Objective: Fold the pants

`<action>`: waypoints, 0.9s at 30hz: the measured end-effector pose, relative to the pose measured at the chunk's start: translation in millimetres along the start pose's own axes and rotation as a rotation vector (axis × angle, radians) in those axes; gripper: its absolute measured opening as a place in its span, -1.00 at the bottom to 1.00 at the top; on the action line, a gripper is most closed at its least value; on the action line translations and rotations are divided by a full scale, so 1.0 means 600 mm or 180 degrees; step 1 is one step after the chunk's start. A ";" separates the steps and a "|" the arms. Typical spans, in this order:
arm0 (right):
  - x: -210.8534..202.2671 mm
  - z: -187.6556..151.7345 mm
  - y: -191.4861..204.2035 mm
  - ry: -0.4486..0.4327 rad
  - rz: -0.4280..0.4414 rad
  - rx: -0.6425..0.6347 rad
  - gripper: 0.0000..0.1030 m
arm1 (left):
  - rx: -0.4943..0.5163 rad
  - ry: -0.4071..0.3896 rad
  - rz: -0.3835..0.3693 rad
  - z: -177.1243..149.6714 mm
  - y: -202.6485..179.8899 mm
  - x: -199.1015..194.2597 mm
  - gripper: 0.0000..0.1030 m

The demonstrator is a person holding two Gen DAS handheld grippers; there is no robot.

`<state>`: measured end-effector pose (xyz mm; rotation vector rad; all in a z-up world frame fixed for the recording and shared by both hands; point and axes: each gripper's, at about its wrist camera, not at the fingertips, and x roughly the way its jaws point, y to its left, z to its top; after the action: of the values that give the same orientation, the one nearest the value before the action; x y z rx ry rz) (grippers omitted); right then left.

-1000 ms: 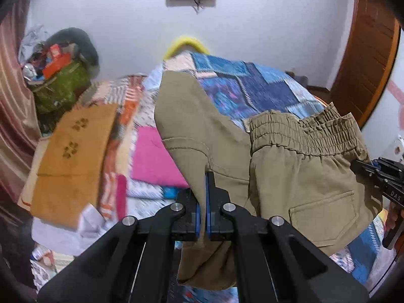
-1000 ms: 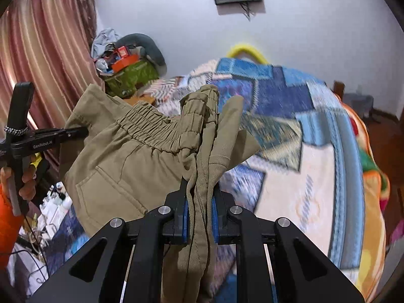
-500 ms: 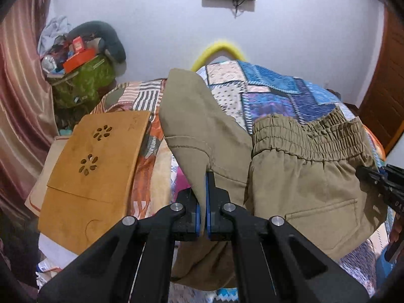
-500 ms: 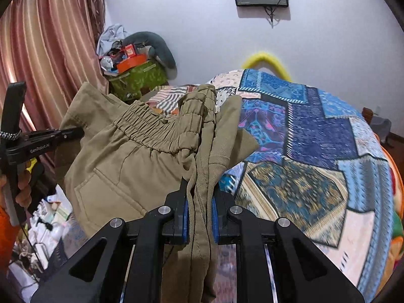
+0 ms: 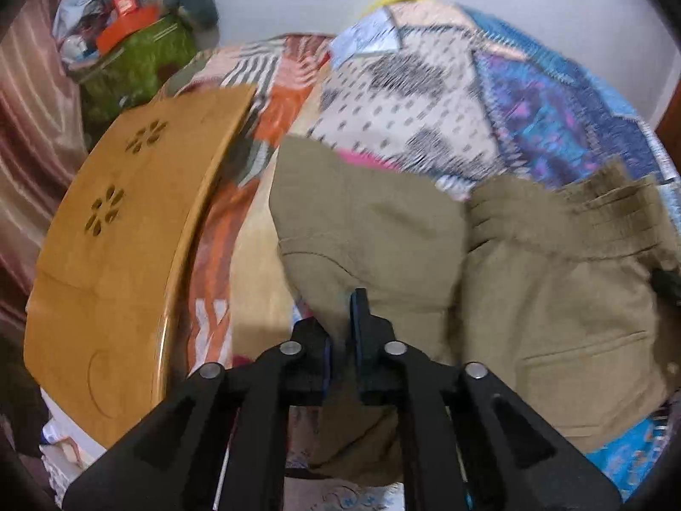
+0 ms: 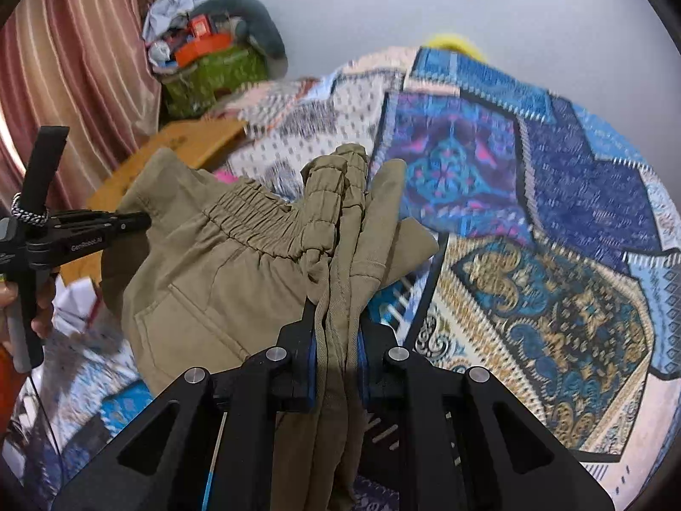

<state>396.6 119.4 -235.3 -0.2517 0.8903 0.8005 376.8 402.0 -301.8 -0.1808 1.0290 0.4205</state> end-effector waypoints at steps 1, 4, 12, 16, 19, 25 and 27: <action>0.002 -0.005 -0.002 0.0011 -0.0023 -0.0013 -0.73 | -0.0022 0.0040 0.0024 -0.003 0.005 0.007 -0.66; -0.003 -0.011 -0.012 0.0021 0.0001 0.0045 -0.60 | -0.0131 0.0112 0.0024 -0.007 0.018 0.008 -0.61; -0.061 -0.034 -0.010 0.0003 -0.0224 0.0073 0.05 | -0.0247 0.0078 -0.0026 -0.032 0.031 -0.079 -0.04; -0.125 -0.035 0.007 -0.0122 -0.0229 0.0060 0.05 | -0.0165 -0.0183 -0.0079 -0.053 0.017 -0.178 0.05; -0.170 -0.023 0.023 -0.0264 -0.0223 0.0012 0.06 | -0.0071 -0.0359 -0.0083 -0.062 0.001 -0.251 0.05; -0.301 -0.011 0.074 -0.0699 -0.0224 -0.0139 0.06 | 0.0148 -0.0922 -0.0224 -0.086 -0.042 -0.442 0.15; -0.344 -0.010 0.089 -0.0829 -0.0203 -0.0166 0.07 | 0.0206 -0.1136 -0.0241 -0.099 -0.050 -0.498 0.20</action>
<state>278.7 46.9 -73.0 -0.2146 0.6144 0.7778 209.5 279.0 -76.9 -0.0821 0.6814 0.3352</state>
